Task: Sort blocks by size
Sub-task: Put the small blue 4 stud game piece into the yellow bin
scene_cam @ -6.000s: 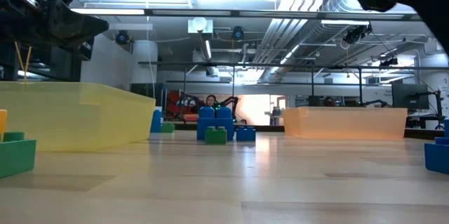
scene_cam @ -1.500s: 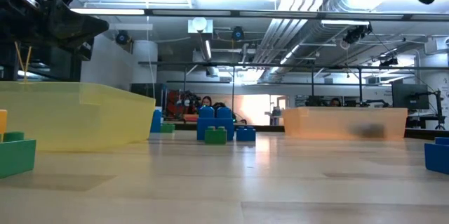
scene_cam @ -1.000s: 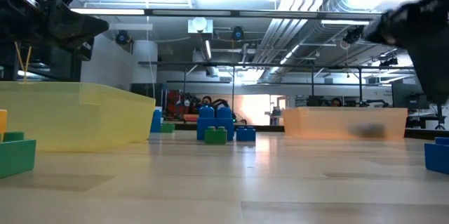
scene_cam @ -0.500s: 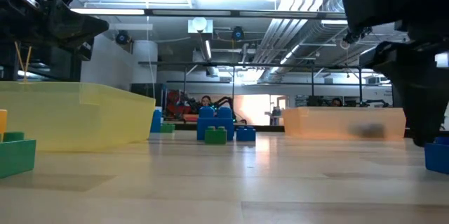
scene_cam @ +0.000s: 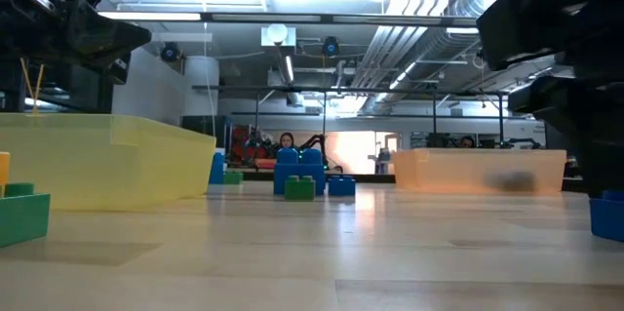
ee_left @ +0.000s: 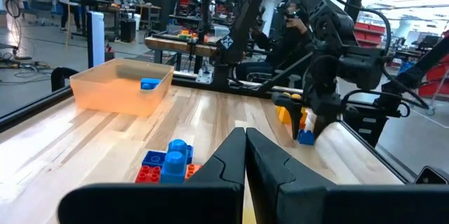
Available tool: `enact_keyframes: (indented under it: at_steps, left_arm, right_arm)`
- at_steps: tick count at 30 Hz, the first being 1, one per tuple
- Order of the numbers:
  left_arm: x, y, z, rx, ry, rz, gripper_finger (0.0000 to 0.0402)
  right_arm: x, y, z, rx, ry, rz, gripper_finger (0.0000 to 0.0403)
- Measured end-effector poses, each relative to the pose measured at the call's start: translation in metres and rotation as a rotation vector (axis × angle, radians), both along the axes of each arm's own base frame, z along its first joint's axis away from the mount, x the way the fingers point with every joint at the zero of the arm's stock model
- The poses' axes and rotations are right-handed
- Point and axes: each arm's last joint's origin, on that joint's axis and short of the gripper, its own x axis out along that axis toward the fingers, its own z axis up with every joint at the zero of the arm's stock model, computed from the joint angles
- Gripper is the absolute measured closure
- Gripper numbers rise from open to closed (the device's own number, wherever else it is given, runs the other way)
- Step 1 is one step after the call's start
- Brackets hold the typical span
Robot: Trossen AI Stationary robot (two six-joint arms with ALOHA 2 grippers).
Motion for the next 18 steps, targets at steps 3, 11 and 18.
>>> enact_keyframes:
  at_steps: [3, 11, 18]
  left_arm:
    - [0.000, 0.000, 0.000, 0.000, 0.000, 0.000, 0.0401]
    - [0.000, 0.000, 0.000, 0.000, 0.001, 0.000, 0.0401]
    - [0.000, 0.000, 0.000, 0.000, 0.001, 0.000, 0.0401]
  right_arm:
    - [0.005, -0.011, 0.011, -0.051, 0.010, 0.012, 0.0267]
    - [0.009, -0.108, 0.095, -0.409, -0.114, -0.211, 0.0266]
    - [-0.046, -0.237, 0.148, -0.615, -0.222, -0.786, 0.0266]
